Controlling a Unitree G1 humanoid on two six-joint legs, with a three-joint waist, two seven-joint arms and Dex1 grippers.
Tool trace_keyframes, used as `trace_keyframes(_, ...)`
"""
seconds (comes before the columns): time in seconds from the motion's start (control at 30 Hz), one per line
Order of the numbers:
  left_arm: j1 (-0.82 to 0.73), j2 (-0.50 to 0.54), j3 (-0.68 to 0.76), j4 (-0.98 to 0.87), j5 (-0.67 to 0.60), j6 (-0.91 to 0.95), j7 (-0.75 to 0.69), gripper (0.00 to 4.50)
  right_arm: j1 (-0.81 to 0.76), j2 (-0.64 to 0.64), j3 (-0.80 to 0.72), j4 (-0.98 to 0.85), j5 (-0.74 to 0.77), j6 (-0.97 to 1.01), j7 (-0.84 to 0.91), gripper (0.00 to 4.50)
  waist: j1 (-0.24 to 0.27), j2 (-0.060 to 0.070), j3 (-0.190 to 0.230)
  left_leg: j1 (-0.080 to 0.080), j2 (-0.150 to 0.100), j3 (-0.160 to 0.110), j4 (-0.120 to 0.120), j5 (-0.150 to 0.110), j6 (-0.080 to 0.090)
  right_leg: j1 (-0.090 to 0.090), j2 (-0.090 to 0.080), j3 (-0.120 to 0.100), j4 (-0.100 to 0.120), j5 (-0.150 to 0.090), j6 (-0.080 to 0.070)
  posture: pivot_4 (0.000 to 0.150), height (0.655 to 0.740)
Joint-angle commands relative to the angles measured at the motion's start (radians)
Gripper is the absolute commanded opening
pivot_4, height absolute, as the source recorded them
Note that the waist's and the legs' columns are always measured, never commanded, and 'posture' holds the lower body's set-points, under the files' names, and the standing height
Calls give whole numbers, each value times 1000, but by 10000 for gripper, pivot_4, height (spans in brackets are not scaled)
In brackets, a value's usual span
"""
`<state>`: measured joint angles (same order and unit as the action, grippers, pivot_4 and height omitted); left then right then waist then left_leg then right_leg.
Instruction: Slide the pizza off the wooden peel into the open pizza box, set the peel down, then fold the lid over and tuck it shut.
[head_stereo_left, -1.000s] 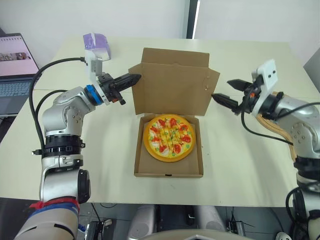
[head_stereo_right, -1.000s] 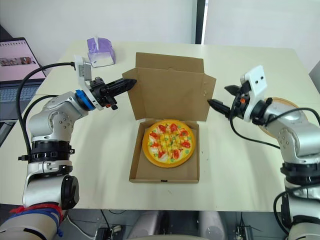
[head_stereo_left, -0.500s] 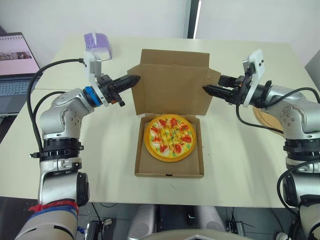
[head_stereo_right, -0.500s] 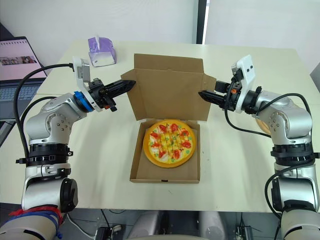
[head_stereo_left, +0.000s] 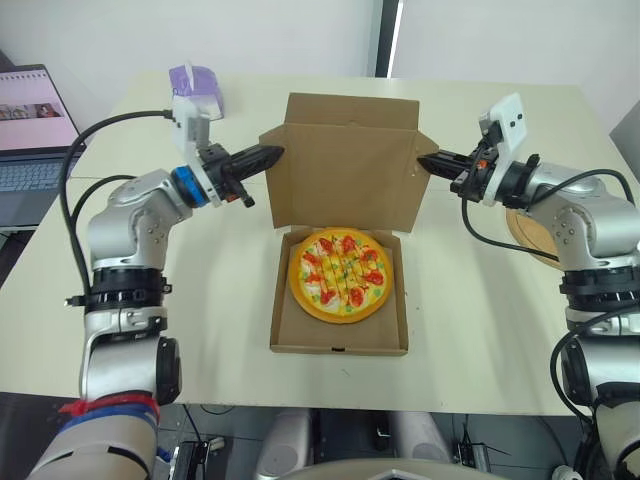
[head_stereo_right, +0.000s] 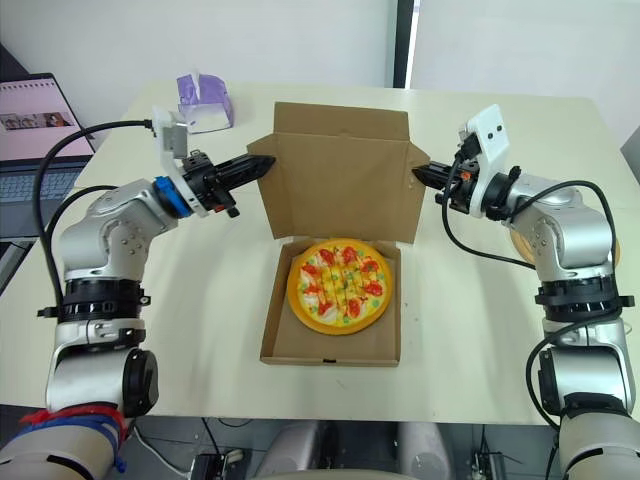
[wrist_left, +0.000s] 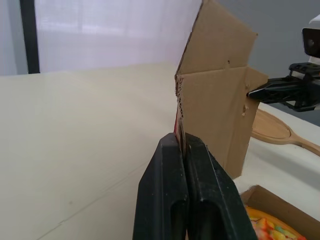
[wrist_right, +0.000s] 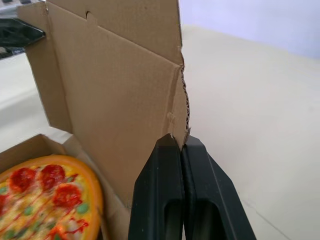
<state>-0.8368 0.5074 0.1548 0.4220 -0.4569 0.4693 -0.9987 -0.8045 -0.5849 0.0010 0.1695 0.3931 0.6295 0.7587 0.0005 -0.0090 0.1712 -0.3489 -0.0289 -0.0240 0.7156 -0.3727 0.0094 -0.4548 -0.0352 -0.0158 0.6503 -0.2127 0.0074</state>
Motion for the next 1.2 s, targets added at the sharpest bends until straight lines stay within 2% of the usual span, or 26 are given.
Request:
trace_keyframes(0.03,-71,-24,-21,85,59,-108,33,0,-67,-1,0,70,-91,-112,-49,623,-1,0,0,0,0,0,0,0,0,0,0,0,0,0,0,1500,7251)
trace_keyframes(0.17,-160,-60,-35,239,116,-220,74,0,-125,29,15,180,-171,-216,-98,623,-4,0,0,-1,0,0,0,0,0,-2,0,0,0,0,0,1500,7251)
trace_keyframes(0.47,-373,-100,-32,603,217,-449,117,0,-233,71,4,372,-234,-343,-114,623,-10,0,0,-2,0,1,0,0,0,-2,0,0,1,0,0,1500,7251)
trace_keyframes(0.63,-440,-104,-15,684,228,-497,112,0,-252,63,-24,375,-219,-347,-110,623,-13,0,0,-5,0,1,0,0,0,-6,0,0,1,0,0,1500,7251)
trace_keyframes(0.8,-342,-122,-17,464,184,-389,80,0,-139,61,-65,90,-171,-195,-144,623,-25,0,0,-21,-1,1,8,0,0,-23,-1,1,15,0,0,1500,7251)
trace_keyframes(1.0,-148,-159,-9,25,112,-167,224,0,3,102,-92,-239,-167,-23,-288,623,-28,0,0,-28,-1,0,18,0,0,-28,-2,2,18,0,0,1500,7251)
trace_keyframes(1.2,-50,-207,7,-272,60,24,401,0,60,152,-102,-442,-133,151,-383,623,-26,0,0,-26,-2,1,20,0,0,-28,-2,4,23,0,0,1500,7251)
